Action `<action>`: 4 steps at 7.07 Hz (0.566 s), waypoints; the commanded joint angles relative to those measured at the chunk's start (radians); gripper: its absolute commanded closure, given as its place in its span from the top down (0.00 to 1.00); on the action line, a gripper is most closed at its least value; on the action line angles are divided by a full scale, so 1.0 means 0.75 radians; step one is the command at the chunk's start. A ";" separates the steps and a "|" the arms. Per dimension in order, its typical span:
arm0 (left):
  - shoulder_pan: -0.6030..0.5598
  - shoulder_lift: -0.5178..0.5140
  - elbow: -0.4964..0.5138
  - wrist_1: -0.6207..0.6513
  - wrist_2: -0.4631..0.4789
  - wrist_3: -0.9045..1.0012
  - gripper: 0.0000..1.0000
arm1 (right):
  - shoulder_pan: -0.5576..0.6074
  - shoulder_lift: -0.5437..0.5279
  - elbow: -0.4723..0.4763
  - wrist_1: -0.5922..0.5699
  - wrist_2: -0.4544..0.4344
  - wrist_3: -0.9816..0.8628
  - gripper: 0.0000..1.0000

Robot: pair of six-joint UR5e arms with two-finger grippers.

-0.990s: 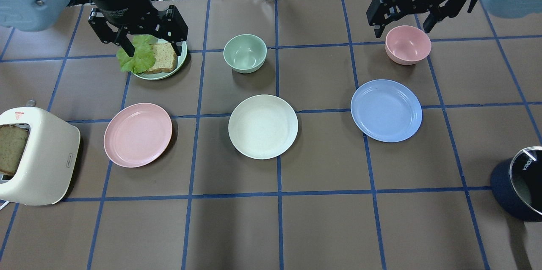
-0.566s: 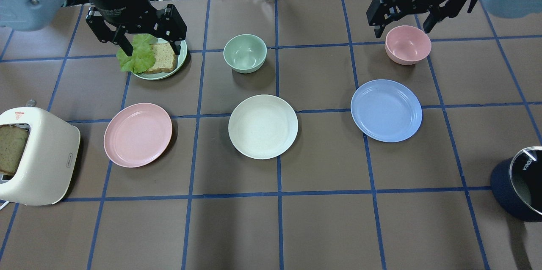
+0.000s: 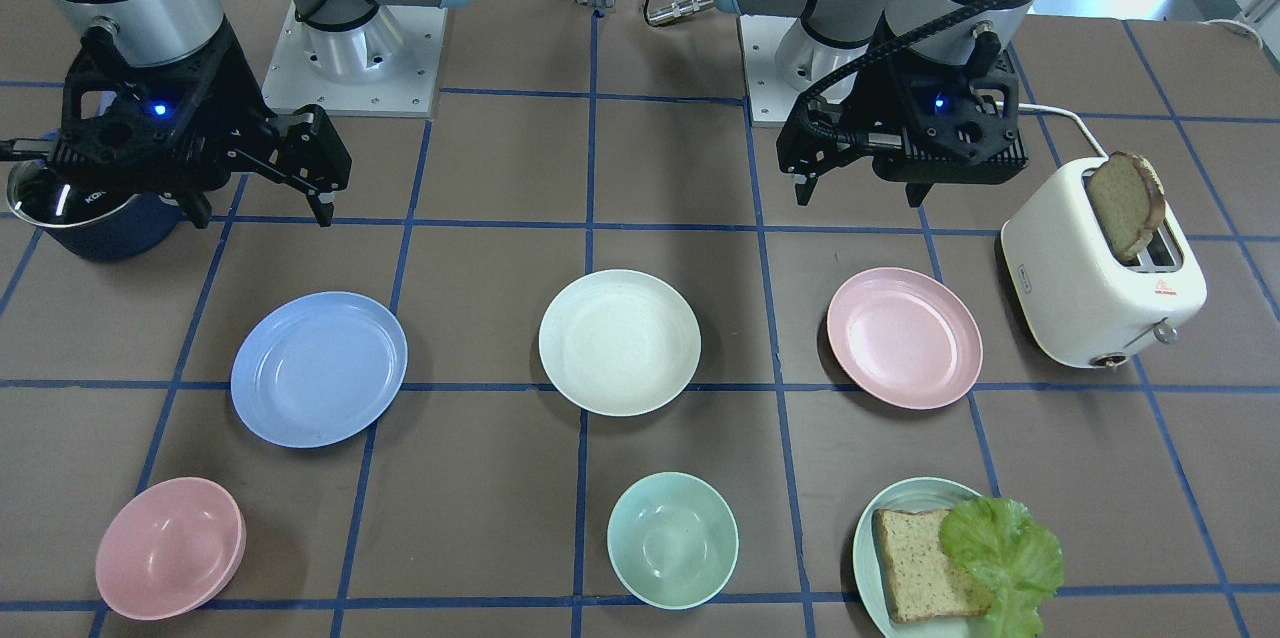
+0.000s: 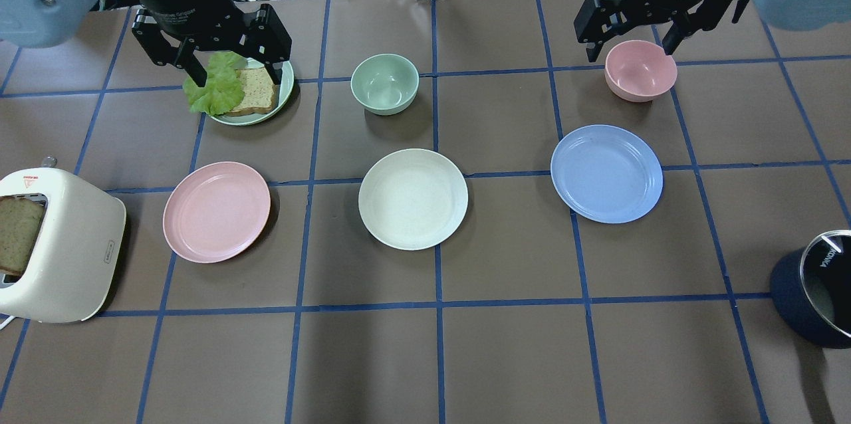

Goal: Stack three plates with pink and blue

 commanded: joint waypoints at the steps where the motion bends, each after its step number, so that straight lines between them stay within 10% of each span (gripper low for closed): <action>1: -0.003 0.000 0.001 -0.001 0.001 -0.002 1.00 | 0.000 0.000 0.001 -0.002 0.000 -0.001 1.00; 4: 0.003 0.004 0.001 -0.003 0.003 -0.005 1.00 | -0.002 0.000 -0.001 -0.002 0.000 -0.001 1.00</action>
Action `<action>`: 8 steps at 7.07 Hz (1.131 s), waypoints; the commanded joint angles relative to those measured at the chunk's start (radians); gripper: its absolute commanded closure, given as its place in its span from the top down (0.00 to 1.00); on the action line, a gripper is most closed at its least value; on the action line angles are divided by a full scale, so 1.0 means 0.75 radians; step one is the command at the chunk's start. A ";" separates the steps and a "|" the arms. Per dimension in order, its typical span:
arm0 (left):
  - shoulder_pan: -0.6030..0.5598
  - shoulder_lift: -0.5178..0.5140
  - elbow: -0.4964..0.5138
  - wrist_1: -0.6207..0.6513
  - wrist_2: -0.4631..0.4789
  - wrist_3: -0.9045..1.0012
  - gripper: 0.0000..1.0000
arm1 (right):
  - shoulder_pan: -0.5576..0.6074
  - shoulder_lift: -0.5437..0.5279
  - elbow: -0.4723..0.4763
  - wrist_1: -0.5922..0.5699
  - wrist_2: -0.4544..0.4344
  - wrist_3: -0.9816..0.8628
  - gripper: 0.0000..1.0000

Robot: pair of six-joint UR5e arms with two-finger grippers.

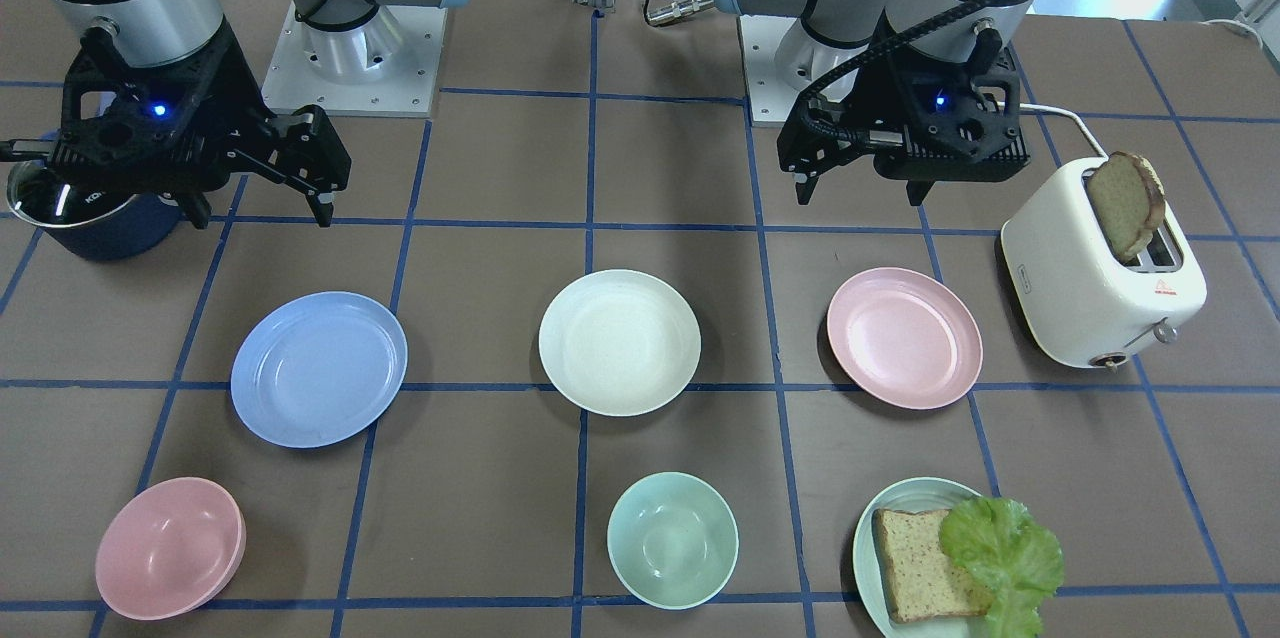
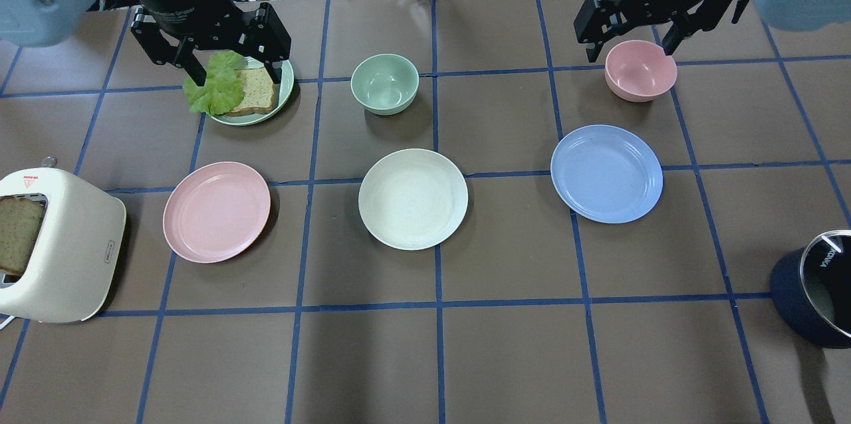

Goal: Stack three plates with pink and blue

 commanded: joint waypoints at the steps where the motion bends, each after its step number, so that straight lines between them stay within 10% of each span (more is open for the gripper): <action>1: 0.003 0.000 0.000 -0.002 0.001 -0.003 1.00 | -0.003 0.000 -0.001 -0.001 0.002 0.000 1.00; 8: 0.007 -0.008 0.000 -0.002 0.001 -0.003 1.00 | -0.003 0.000 -0.001 -0.003 0.002 0.000 1.00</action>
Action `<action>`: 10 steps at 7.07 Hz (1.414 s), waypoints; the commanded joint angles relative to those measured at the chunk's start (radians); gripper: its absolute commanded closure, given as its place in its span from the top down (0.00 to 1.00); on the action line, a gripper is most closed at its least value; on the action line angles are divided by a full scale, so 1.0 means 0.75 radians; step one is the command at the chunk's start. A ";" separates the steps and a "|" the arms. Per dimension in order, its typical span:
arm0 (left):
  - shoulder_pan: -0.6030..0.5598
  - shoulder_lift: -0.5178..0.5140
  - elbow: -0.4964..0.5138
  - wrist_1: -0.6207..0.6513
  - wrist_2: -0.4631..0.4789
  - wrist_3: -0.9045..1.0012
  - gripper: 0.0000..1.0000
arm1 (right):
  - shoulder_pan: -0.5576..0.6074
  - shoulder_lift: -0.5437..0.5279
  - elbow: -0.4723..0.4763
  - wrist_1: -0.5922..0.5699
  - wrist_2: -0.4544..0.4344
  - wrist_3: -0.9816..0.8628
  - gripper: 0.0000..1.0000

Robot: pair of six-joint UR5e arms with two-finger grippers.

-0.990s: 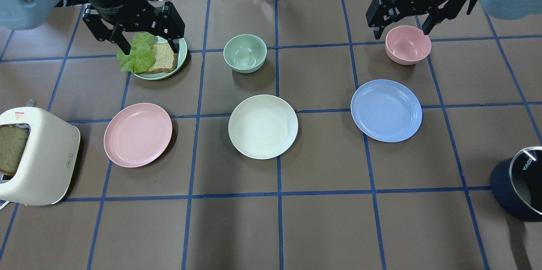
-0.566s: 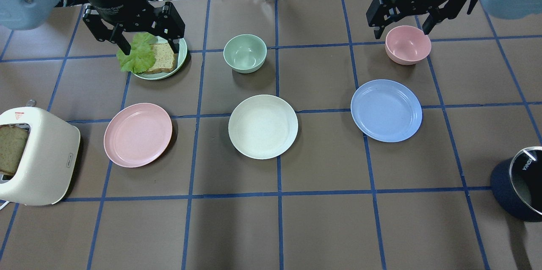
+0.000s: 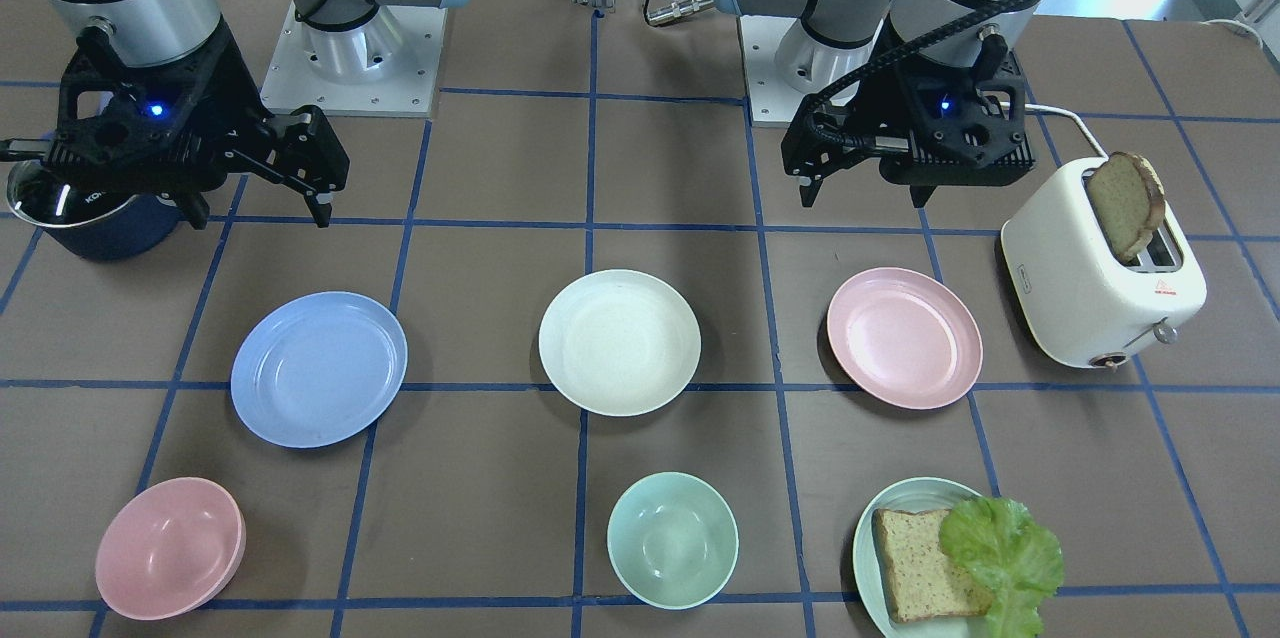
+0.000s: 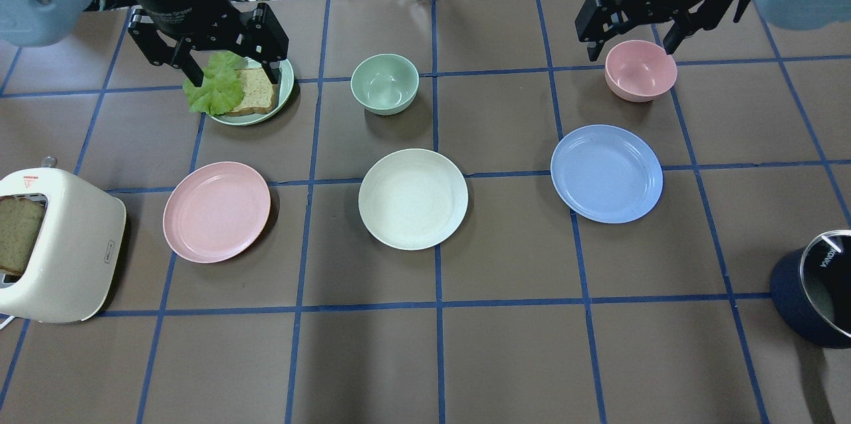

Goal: Stack three plates with pink and blue

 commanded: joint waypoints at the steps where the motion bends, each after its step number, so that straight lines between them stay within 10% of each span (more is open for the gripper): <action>1: -0.002 0.008 -0.004 0.000 0.001 0.000 1.00 | 0.000 0.000 0.000 -0.002 0.000 0.000 1.00; 10: -0.006 -0.068 -0.089 0.018 0.013 0.029 1.00 | -0.006 0.002 0.002 -0.002 0.000 -0.002 1.00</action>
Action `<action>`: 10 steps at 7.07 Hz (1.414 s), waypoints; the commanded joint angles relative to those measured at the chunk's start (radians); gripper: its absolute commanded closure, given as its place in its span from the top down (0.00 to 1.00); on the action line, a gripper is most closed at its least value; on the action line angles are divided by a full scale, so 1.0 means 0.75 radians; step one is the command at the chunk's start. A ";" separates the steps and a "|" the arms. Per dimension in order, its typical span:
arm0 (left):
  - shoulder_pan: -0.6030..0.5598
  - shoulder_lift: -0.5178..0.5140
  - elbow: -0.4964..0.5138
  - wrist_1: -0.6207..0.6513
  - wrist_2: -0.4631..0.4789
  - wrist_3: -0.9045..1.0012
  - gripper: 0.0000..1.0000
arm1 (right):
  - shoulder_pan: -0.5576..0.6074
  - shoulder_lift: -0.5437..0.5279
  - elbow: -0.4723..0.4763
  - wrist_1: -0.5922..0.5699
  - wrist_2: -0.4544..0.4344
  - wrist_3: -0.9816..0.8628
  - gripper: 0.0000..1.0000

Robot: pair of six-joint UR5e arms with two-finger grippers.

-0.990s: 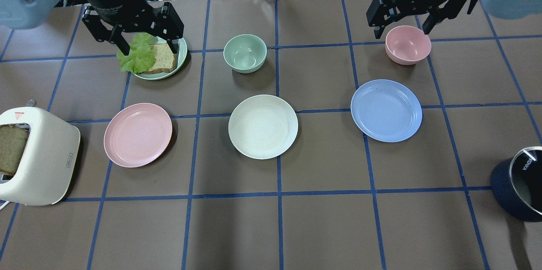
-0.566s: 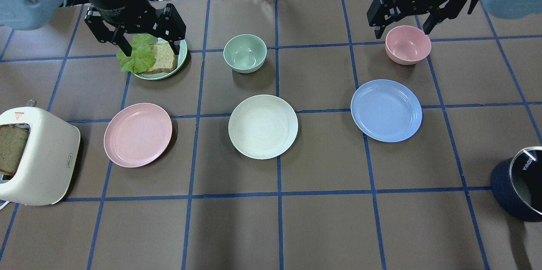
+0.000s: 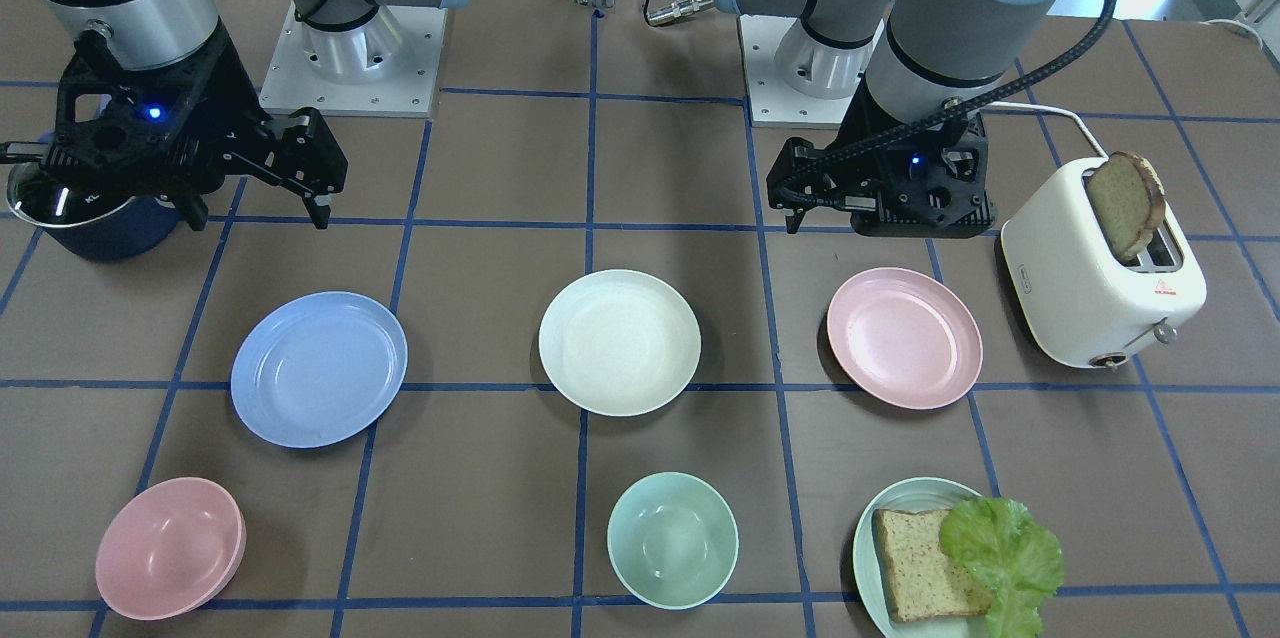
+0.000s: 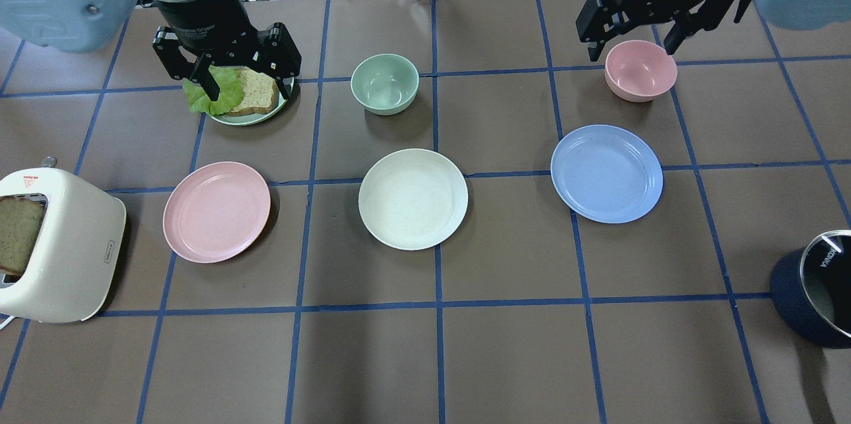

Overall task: Stack three plates with pink and blue
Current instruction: 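Move left gripper to the pink plate while right moves to blue plate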

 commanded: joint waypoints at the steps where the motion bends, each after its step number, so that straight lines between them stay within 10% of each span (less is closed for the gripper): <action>1: 0.013 -0.009 -0.073 0.019 0.007 0.070 1.00 | -0.003 0.000 0.002 0.000 -0.001 -0.002 1.00; 6: 0.113 -0.162 -0.596 0.634 0.122 0.250 1.00 | -0.134 0.004 0.141 -0.026 0.009 -0.020 1.00; 9: 0.134 -0.227 -0.736 0.914 0.115 0.263 0.98 | -0.265 0.037 0.479 -0.428 0.060 -0.147 1.00; 10: 0.134 -0.240 -0.732 0.919 0.117 0.267 0.77 | -0.310 0.039 0.602 -0.591 0.064 -0.164 1.00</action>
